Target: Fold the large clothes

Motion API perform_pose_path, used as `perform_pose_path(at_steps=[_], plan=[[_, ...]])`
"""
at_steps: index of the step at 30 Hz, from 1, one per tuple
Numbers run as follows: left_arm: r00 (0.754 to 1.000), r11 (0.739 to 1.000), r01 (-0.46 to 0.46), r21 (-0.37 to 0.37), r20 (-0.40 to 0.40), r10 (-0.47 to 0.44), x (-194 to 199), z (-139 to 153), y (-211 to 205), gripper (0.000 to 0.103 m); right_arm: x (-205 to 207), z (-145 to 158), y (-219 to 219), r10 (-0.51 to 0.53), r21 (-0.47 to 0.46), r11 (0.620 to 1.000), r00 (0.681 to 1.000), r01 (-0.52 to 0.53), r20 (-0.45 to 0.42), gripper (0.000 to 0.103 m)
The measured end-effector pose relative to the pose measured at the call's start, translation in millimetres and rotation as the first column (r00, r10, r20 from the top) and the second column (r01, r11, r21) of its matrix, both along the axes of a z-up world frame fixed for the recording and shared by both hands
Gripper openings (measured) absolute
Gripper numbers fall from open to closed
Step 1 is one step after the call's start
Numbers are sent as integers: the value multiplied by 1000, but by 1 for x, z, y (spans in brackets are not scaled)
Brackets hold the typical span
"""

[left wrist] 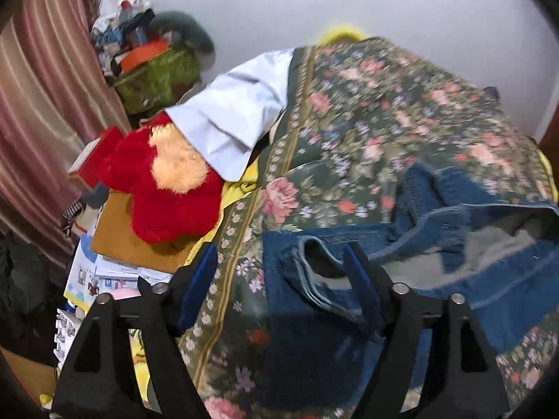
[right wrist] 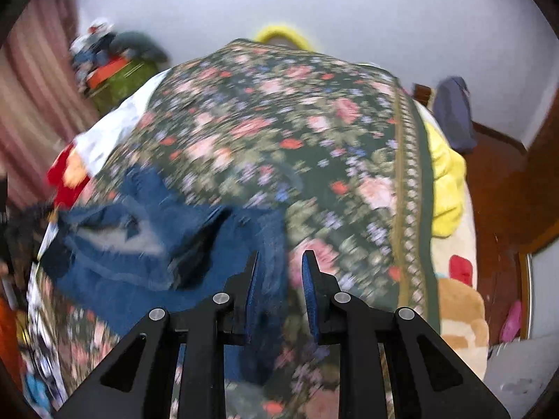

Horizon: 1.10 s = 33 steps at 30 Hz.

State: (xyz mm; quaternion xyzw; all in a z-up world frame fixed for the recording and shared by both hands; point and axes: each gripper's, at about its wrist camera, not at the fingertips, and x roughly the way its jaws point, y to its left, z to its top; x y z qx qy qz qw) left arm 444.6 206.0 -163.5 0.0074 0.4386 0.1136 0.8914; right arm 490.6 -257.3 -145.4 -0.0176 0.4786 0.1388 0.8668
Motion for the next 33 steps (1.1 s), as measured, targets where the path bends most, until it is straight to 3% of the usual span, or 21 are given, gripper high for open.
perform_pose_path(at_steps=[4, 8, 10, 14, 18, 21, 25, 28, 30, 33], plan=[[996, 996, 90, 14, -27, -90, -12, -4, -26, 77, -29, -10, 34, 109, 3, 994, 994, -109, -7, 19], [978, 983, 180, -34, -99, -183, -18, -34, -56, 77, -45, -25, 68, 190, 19, 982, 981, -190, -27, 19], [968, 978, 208, -1, -142, -206, -15, -55, -73, 77, -51, -37, 86, 235, 17, 972, 970, -234, -54, 19], [955, 972, 229, 57, -206, -213, 4, -90, -95, 77, -52, -68, 118, 282, -71, 955, 955, -288, -87, 19], [960, 971, 215, 109, -207, -189, 35, -100, -99, 77, -45, -82, 142, 348, -162, 922, 936, -353, -59, 19], [973, 980, 168, 107, -178, -147, 63, -89, -87, 77, -22, -88, 156, 407, -225, 880, 908, -418, -95, 19], [993, 995, 66, 80, -98, -58, 95, -58, -58, 77, 14, -74, 161, 391, -217, 892, 918, -397, -72, 19], [998, 999, 3, 54, -62, 0, 108, -37, -34, 77, 38, -52, 158, 343, -206, 920, 939, -333, 10, 19], [999, 999, -18, 28, -34, 19, 104, -22, -22, 77, 51, -39, 156, 265, -285, 931, 960, -229, 92, 19], [1000, 1000, -8, 8, -4, 8, 87, -7, -13, 77, 59, -22, 149, 200, -347, 929, 961, -124, 191, 19]])
